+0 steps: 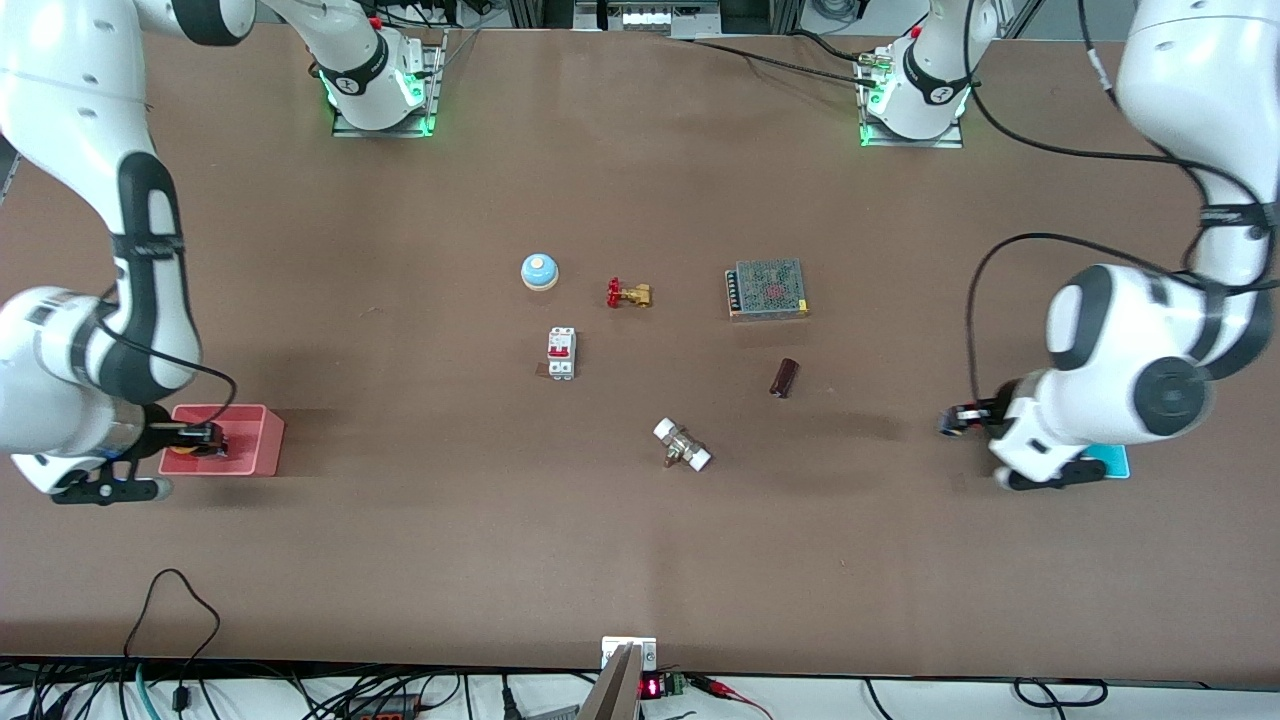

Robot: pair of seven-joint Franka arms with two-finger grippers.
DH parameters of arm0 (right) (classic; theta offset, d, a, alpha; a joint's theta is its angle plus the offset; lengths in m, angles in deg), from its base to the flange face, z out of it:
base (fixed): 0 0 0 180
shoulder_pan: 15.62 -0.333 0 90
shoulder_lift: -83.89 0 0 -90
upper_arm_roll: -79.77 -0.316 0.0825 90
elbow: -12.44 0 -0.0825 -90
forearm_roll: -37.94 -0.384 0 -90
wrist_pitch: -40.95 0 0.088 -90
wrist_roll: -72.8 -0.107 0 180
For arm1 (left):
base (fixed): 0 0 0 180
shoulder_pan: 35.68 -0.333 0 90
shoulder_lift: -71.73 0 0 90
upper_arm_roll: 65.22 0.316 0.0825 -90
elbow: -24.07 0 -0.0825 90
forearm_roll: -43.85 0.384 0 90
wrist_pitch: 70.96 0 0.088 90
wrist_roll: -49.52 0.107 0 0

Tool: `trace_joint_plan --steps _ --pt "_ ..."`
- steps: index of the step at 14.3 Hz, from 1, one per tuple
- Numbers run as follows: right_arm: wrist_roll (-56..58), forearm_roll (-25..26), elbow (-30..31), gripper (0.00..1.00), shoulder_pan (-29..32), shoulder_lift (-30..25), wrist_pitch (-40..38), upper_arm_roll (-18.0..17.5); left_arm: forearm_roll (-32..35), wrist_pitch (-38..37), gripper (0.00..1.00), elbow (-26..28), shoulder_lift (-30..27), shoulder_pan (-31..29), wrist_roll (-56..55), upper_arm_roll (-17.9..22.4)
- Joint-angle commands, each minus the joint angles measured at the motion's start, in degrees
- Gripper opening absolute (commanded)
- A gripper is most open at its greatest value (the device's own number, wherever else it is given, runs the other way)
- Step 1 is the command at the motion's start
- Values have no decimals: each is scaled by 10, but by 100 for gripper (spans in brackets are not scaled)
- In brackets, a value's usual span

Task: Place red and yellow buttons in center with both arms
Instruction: 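Lift the yellow button with the right gripper while the left gripper lifts the red button, then lower the yellow button with the right gripper while the left gripper lowers the red button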

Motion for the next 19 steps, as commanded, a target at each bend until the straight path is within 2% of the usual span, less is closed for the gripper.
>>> trace_joint_plan --steps 1,5,9,10,12,15,18,19 --pt "6 -5 -12 37 -32 -61 -82 -2 -8 16 16 13 5 24 -40 0" --pt "-27 -9 -7 37 -103 -80 -111 -4 -8 69 16 49 12 46 -90 1" --pt "-159 -10 -2 37 -195 -63 -103 -4 -8 70 18 48 27 51 -93 1" --pt "-176 -13 -1 37 -209 -57 -97 -5 -8 70 23 47 28 51 -93 1" --pt "-179 -25 8 37 -230 -41 -82 -5 -8 70 49 47 28 51 -92 1" --pt "-203 -47 11 36 -266 -16 -74 -5 -8 70 70 40 27 50 -92 1" --pt "-223 -48 34 36 -283 6 -25 -5 -3 62 100 26 10 43 -86 5" --pt "-230 -48 47 36 -288 13 -2 -5 -2 55 100 24 0 42 -87 7"
